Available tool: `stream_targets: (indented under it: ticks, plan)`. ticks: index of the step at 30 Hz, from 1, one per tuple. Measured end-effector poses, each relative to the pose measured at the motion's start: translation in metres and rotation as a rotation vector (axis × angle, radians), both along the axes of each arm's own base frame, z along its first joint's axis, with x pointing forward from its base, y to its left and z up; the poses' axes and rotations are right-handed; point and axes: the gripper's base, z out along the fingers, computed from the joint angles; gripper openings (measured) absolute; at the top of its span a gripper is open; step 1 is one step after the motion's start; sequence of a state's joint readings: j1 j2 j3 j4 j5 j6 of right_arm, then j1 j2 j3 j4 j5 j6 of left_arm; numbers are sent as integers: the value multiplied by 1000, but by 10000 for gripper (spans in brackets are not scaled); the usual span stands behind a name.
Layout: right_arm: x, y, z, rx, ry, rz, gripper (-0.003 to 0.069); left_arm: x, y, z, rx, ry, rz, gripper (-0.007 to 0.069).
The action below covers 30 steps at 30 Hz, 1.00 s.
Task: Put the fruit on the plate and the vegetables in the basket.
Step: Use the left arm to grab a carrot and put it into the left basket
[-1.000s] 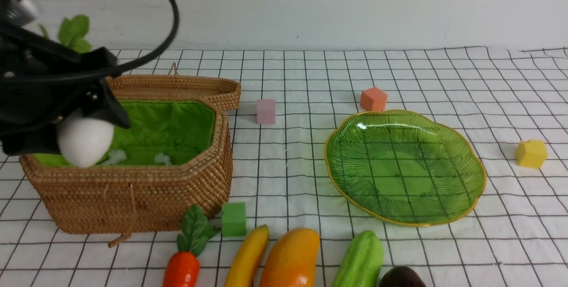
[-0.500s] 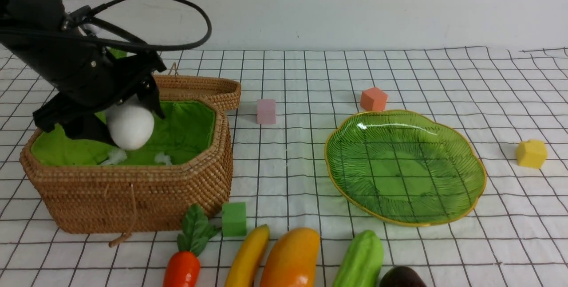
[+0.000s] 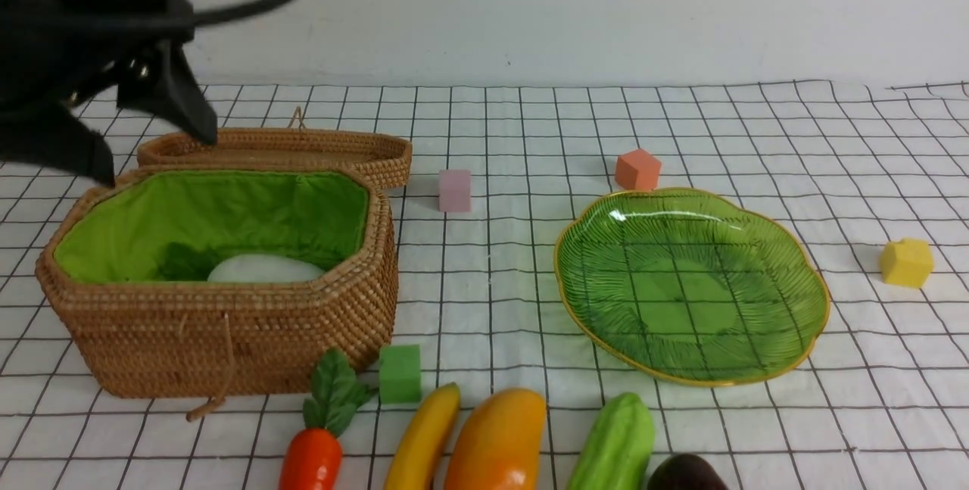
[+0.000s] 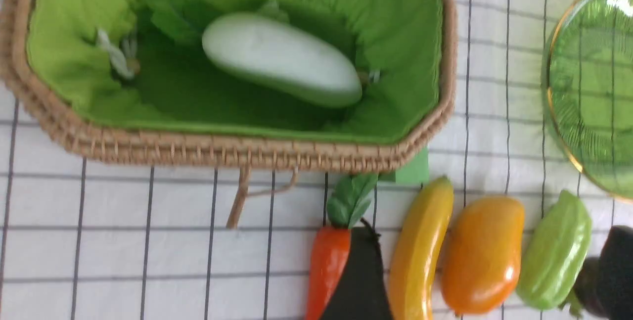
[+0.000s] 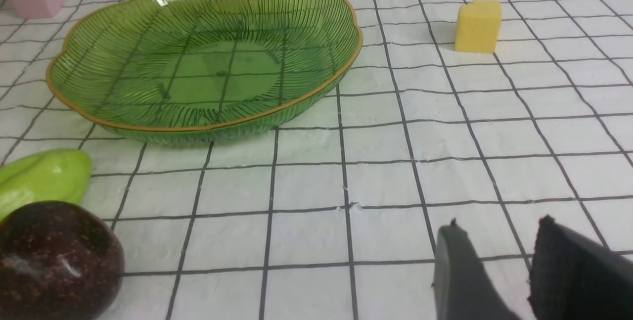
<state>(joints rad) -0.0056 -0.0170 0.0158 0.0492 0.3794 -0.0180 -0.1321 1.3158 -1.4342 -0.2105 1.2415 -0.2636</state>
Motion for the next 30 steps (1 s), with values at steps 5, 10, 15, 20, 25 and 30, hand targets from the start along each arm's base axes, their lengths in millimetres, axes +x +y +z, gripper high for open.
stream_targets:
  ticks: [5,10,15,20,25,30]
  plan:
    - [0,0,0,0,0,0,244,-29,-1,-55,-32,149,0,560]
    - [0,0,0,0,0,0,244,-47,-28,-124,-1,264,-110,560]
    - [0,0,0,0,0,0,244,-54,-67,-148,86,227,-205,560]
    - [0,0,0,0,0,0,244,-32,-84,-178,222,171,-153,560]
    - [0,0,0,0,0,0,244,-12,-92,-222,328,228,-123,554]
    - [0,0,0,0,0,0,244,-6,-97,-245,352,292,-109,369]
